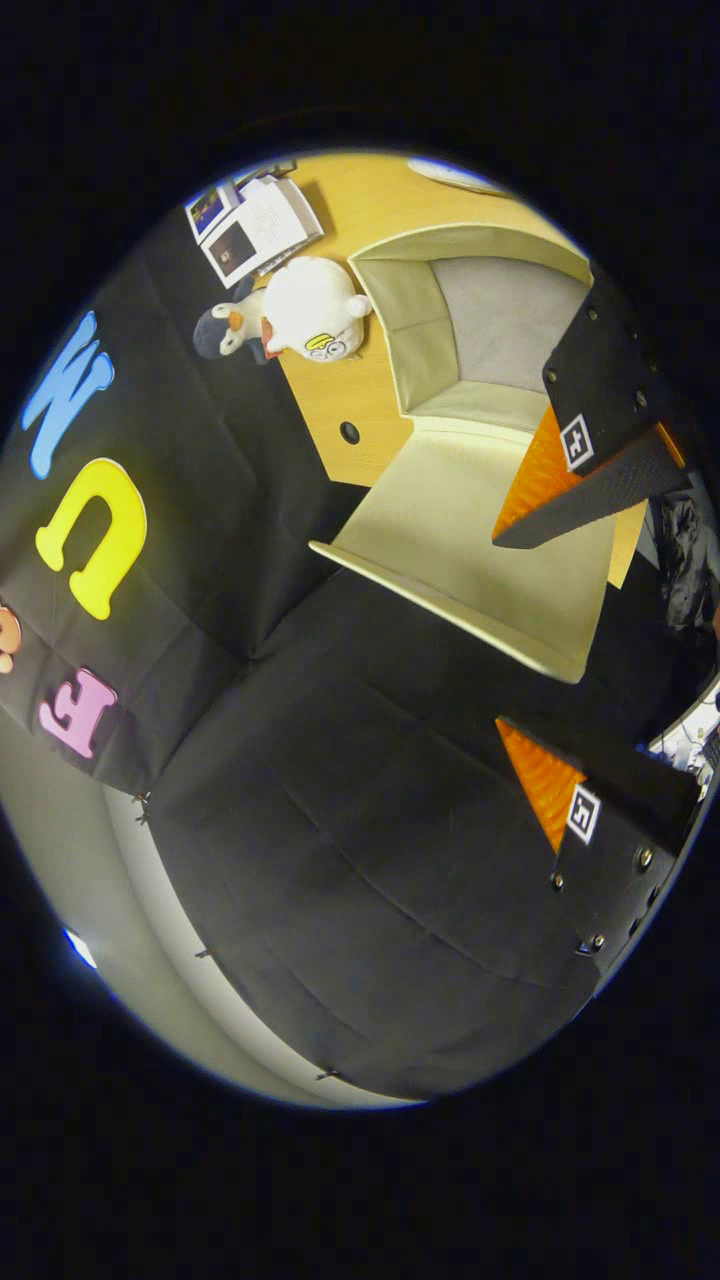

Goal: Open the storage box then place both shoes into the box .Put the left shoe in first, then the right shoe, with the right side of both shoes facing outward in a uniform manner.

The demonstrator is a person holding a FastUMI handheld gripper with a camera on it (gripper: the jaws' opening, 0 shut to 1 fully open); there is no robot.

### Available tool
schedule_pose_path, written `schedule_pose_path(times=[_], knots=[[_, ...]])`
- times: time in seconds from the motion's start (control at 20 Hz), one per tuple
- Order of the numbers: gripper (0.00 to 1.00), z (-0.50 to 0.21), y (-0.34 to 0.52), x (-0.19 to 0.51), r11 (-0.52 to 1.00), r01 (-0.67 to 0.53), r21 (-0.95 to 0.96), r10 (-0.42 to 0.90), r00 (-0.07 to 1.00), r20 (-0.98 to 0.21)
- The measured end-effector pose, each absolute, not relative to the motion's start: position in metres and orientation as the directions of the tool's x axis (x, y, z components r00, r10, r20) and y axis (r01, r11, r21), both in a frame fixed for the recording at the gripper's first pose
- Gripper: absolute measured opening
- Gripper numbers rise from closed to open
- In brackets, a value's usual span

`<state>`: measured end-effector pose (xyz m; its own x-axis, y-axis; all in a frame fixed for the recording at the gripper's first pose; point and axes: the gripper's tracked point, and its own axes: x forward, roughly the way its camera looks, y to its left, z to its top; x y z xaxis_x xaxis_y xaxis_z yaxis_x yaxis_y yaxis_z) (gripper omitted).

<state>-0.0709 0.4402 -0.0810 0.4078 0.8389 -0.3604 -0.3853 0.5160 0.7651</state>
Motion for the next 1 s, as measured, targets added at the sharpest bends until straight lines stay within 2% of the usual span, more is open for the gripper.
schedule_pose_path(times=[0.4, 1.0], knots=[[0.97, -0.079, 0.395, -0.067, 0.612, -0.516, 0.600, 0.785, 0.490, -0.379], [0.97, -0.116, 0.263, -0.043, 0.799, -0.467, 0.378, 0.601, 0.637, -0.483]])
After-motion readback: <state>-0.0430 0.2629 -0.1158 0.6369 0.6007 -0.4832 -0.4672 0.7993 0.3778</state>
